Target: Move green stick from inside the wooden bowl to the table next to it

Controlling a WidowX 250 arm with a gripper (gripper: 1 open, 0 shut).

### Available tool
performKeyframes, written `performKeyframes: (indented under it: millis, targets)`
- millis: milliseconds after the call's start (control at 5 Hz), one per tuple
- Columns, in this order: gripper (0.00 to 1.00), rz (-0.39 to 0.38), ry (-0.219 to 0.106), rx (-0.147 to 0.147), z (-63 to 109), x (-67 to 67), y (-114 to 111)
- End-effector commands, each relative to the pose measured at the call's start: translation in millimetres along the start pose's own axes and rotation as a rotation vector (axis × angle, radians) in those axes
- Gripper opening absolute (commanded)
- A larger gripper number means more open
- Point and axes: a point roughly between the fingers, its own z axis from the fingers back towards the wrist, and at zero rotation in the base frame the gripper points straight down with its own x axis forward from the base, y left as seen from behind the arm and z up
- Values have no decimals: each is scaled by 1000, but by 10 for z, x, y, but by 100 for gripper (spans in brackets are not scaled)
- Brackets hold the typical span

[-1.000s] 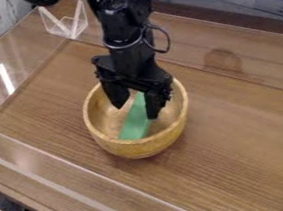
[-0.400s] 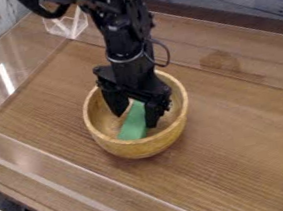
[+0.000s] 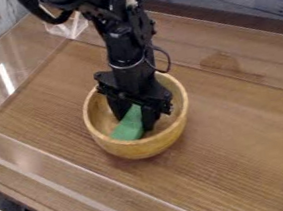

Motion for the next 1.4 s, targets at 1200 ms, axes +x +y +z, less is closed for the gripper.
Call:
performKeyframes:
  millis: [1200]
  targets:
    - [0, 86, -120, -82, 853, 259, 79]
